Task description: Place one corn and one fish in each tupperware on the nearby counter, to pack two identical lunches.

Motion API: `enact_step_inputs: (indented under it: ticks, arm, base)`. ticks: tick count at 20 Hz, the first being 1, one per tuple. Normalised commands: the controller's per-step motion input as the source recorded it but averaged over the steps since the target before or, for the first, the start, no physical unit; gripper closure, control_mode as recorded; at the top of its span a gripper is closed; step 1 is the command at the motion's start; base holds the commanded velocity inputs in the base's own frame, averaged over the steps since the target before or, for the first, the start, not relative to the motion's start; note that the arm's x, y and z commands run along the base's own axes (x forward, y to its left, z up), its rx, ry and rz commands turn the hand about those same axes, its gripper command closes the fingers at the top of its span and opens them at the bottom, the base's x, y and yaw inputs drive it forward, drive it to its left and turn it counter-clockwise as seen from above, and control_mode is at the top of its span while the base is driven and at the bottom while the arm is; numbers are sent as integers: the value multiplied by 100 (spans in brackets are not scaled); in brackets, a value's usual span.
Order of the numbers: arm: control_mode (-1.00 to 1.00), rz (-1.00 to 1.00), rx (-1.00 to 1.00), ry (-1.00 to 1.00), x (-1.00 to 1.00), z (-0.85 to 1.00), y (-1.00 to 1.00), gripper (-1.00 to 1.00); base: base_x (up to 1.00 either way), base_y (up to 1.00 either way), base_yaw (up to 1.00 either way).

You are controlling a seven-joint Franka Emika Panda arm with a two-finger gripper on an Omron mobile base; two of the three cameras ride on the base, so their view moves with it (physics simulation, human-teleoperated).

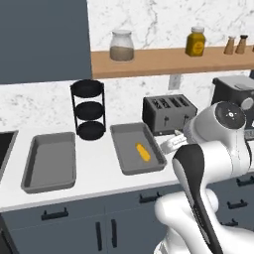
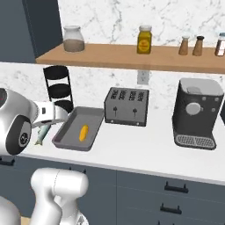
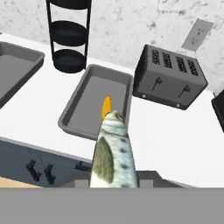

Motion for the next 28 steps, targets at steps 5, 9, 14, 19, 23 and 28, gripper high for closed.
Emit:
enact_step_inputs:
  ticks: [5,9,14,19,23,28]
  arm:
    - [100,0,0,0,0,0,0,100]
    - [-100,-4,-3,5,7,-14,0,100]
    - [-100,-6,-2,28,29,-55,-46,100]
    - [-100,0,0,28,32,-57,-91,100]
    - [-100,1,0,17,37,-57,-63,100]
    - [-100,4,0,5,48,-60,-18,100]
  base:
    - [49,100,-23]
    - [32,45,-19]
    - [0,0,0]
    - [0,0,0]
    - [0,0,0]
    - [0,0,0]
